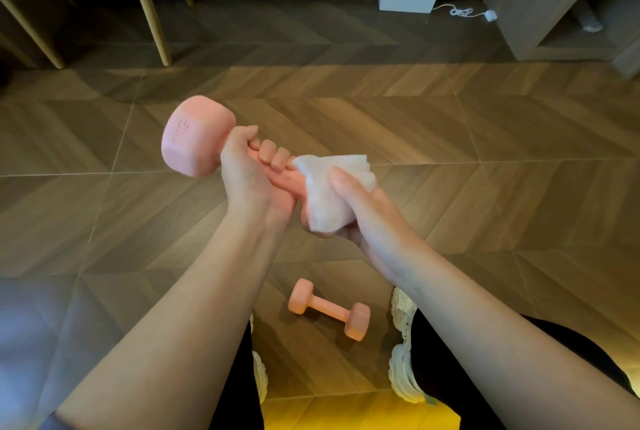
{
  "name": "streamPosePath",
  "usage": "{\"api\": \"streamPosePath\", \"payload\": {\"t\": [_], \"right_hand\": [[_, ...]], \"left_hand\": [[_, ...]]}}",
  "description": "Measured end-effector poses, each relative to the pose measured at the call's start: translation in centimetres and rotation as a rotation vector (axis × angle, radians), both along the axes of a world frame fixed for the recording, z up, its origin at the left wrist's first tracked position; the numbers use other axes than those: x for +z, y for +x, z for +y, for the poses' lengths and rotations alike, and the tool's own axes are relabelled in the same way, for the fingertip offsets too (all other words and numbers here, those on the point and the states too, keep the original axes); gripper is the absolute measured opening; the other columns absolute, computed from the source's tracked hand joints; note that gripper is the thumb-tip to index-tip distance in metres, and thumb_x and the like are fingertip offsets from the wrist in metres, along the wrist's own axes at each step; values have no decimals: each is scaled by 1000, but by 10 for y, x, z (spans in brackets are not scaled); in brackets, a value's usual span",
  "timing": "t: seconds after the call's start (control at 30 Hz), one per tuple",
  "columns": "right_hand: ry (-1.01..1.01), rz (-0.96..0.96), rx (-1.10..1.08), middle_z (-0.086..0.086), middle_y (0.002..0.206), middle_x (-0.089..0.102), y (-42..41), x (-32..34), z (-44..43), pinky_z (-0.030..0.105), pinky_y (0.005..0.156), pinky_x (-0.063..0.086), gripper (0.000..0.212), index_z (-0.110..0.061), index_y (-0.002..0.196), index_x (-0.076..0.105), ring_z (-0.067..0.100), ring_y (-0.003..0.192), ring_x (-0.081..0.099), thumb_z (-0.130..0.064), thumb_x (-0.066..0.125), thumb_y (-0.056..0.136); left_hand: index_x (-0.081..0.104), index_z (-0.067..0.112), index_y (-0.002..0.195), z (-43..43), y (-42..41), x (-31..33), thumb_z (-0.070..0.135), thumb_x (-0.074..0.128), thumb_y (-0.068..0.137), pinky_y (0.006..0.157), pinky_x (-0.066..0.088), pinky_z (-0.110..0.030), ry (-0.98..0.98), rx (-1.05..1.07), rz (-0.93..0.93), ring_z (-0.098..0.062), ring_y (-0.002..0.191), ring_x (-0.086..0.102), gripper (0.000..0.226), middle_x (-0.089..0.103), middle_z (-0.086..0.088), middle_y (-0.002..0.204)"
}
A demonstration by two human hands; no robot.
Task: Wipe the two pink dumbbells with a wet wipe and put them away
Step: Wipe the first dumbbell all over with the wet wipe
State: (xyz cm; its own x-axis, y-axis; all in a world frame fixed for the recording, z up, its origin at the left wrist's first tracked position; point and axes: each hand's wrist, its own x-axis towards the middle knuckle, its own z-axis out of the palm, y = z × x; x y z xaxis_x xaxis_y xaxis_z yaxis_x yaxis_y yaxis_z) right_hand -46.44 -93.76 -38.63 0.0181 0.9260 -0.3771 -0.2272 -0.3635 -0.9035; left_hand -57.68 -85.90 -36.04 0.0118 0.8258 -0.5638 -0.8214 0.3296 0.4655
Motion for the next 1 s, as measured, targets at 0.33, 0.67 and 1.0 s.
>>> {"api": "streamPosePath", "payload": {"t": [0.33, 0.67, 1.0], "right_hand": [[-72, 150, 107, 6, 120, 67, 10, 4, -8, 59, 95, 51, 49, -25, 129, 51, 26, 107, 68, -21, 74, 85], [-54, 43, -28, 1, 112, 71, 2, 4, -2, 62, 93, 51, 38, -28, 125, 56, 22, 101, 68, -45, 61, 92], [-97, 359, 204, 18, 140, 54, 34, 10, 0, 57, 91, 47, 69, -18, 142, 48, 34, 116, 59, -35, 71, 79]], "left_hand": [[32, 19, 65, -7, -1, 1, 21, 50, 93, 47, 33, -22, -8, 1, 51, -11, 43, 30, 33, 29, 5, 51], [28, 20, 63, 0, -2, -4, 16, 41, 91, 46, 26, -25, -6, 33, 14, -13, 42, 20, 31, 20, 6, 51], [26, 20, 64, -1, -3, -1, 16, 42, 91, 41, 27, -22, -19, 11, -35, -12, 41, 20, 32, 20, 6, 51]]}}
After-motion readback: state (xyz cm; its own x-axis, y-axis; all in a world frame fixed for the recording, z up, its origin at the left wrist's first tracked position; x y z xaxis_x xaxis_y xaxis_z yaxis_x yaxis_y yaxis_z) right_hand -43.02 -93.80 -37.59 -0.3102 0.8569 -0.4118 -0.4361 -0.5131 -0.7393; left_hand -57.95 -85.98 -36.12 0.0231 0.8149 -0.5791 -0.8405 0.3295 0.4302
